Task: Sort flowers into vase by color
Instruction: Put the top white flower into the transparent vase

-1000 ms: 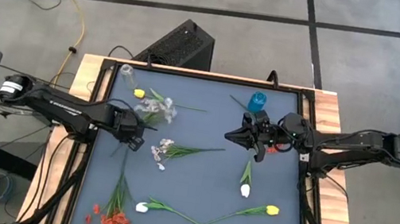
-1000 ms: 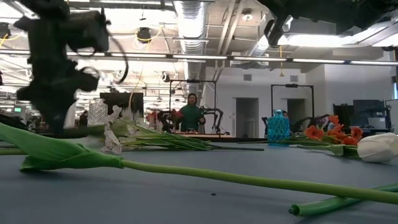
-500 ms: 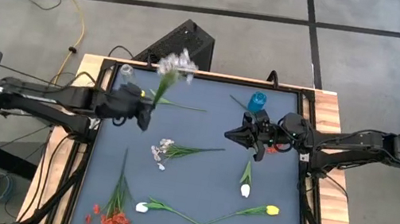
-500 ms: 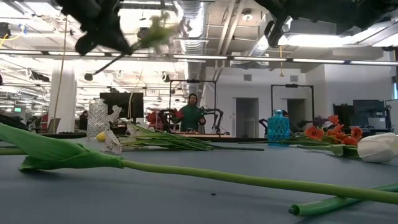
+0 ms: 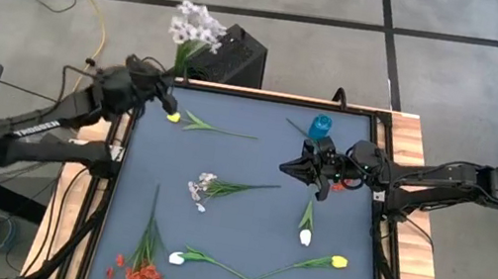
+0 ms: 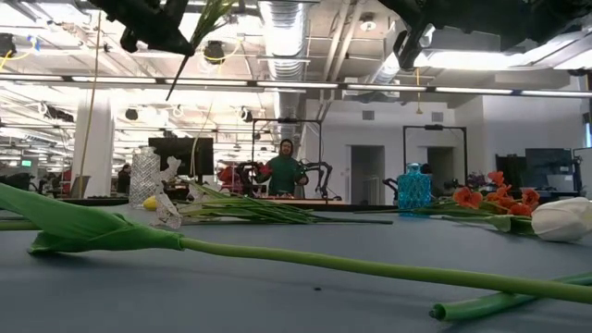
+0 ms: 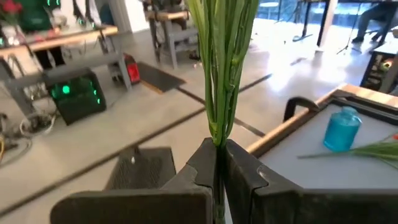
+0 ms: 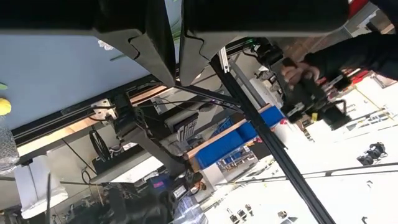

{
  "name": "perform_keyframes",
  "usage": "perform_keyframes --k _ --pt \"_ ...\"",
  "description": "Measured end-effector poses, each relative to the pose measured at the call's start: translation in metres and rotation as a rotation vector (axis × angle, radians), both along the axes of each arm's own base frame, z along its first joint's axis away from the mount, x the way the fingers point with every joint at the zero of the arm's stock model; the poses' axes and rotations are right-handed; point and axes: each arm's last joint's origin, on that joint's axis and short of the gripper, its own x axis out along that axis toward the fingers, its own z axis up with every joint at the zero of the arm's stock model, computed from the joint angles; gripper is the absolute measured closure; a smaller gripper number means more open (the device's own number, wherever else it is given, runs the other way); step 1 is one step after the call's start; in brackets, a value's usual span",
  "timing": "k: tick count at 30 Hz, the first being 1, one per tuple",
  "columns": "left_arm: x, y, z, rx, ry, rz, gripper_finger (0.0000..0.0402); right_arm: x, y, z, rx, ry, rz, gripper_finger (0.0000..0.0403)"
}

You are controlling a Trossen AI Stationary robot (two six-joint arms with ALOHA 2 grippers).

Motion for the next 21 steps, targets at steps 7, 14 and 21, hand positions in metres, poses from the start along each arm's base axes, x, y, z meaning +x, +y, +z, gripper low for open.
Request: perform_keyframes --k 7,14,21 --pt "-0.026 0.035 -0.012 0.065 -0.053 0.031 0.0401 0.0 -0.001 0.0 0.005 -0.005 -0.048 0.0353" --pt "-0.04 0.049 -0.049 0.081 -0.114 0.147 0.0401 0.0 -0.002 0.001 0.007 -0.01 -0.058 0.0353" --pt "-0.041 0.049 -0.061 0.122 -0.061 0.203 0.0401 0.0 -0.001 0.001 0.022 -0.006 -0.06 0.0353"
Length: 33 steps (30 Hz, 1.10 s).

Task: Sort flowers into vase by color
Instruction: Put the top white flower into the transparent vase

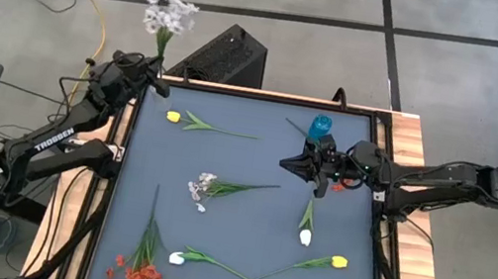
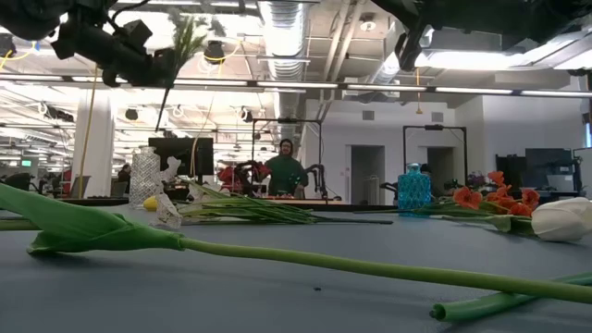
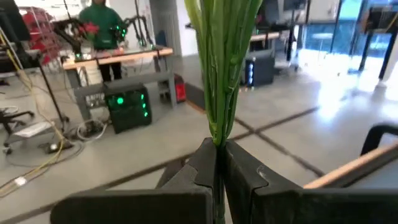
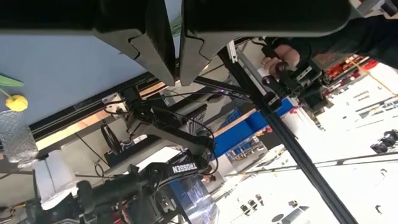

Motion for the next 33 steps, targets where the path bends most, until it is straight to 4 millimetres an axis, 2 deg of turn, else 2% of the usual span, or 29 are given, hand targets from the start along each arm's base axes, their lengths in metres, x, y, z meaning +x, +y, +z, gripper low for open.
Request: perform_keyframes --k 12,21,25,29,33 --pt "0.006 -0.001 -0.005 0.028 0.151 0.055 0.0401 0.0 0.0 0.0 -0.003 0.0 -0.01 0.0353" --pt "0.01 0.005 -0.01 0.015 0.181 0.109 0.0401 0.0 0.0 0.0 -0.004 -0.003 -0.01 0.0353" --pt "0.012 0.007 -0.016 0.027 0.174 0.129 0.0401 0.0 0.0 0.0 -0.005 -0.003 -0.01 0.0353" --pt "0.013 0.005 -0.033 0.068 0.17 0.138 0.0401 0.0 0.0 0.0 -0.006 -0.004 -0.01 0.0353" --pt "0.014 0.003 -0.036 0.081 0.181 0.138 0.0401 0.0 0.0 0.0 -0.006 -0.004 -0.01 0.0353"
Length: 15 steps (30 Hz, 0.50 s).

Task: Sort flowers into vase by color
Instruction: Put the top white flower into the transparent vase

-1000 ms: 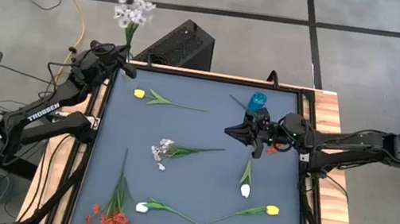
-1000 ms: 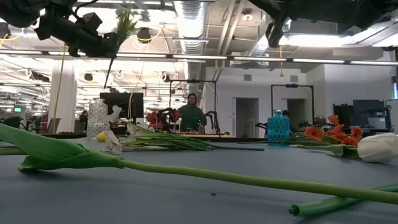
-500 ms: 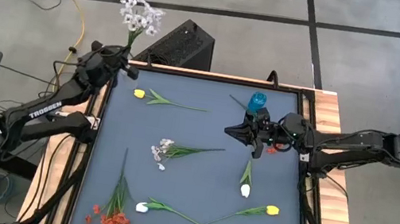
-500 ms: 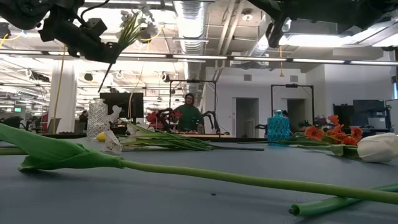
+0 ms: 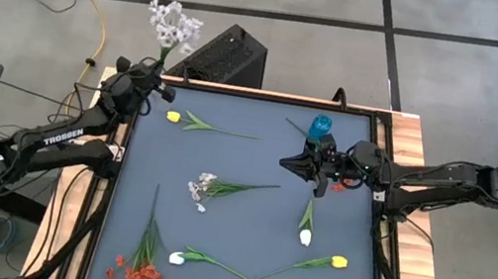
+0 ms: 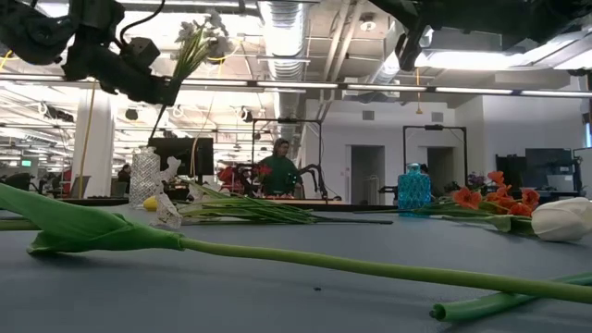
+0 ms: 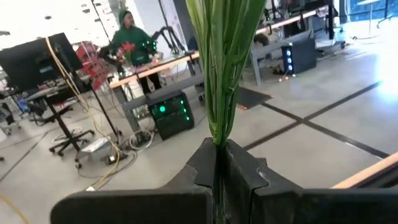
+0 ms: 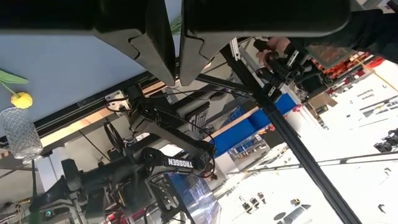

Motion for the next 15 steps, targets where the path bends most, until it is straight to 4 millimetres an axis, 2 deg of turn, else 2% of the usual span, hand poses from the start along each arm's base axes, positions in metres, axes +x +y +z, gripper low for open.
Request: perform_keyframes --k 12,15 --pt "-0.001 -0.003 -0.019 -0.061 0.022 -0.012 0.0401 0.0 0.0 0.0 0.0 0.0 0.0 0.0353" --pt "-0.001 -0.003 -0.023 -0.079 0.085 -0.014 0.0389 0.0 0.0 0.0 0.0 -0.001 0.002 0.0353"
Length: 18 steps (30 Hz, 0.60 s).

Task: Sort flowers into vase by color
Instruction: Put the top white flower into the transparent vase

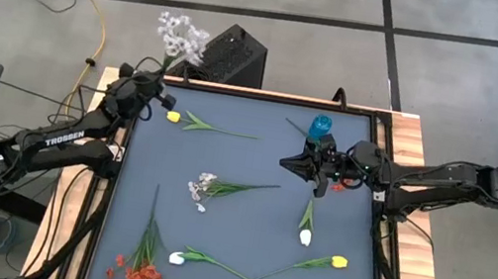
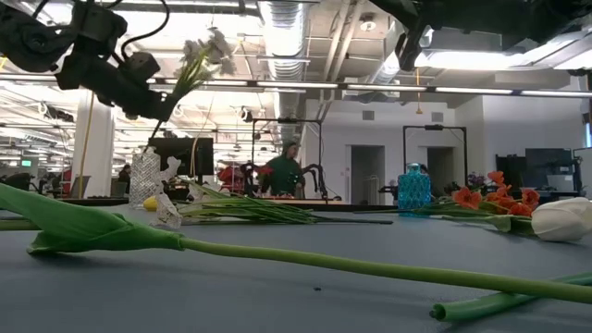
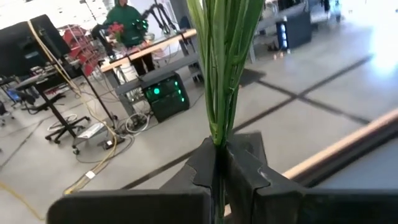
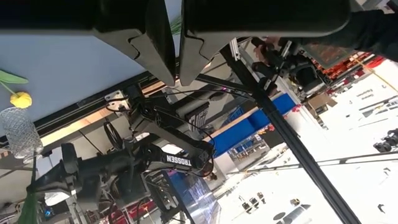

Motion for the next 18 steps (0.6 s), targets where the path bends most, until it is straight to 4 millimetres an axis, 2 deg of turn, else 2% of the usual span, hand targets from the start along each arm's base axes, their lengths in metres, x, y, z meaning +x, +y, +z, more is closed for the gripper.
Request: perform_keyframes --k 5,13,18 --pt "-0.001 -0.001 -0.006 -0.025 0.108 -0.006 0.0344 0.0 0.004 0.0 0.0 0.0 0.02 0.0353" --pt "-0.003 -0.004 0.0 -0.02 0.014 -0.026 0.0278 0.0 0.013 0.0 0.0 0.0 0.06 0.0353" --pt "-0.006 -0.01 0.0 -0.054 -0.005 -0.052 0.0251 0.0 0.018 0.0 0.0 0.0 0.081 0.0353"
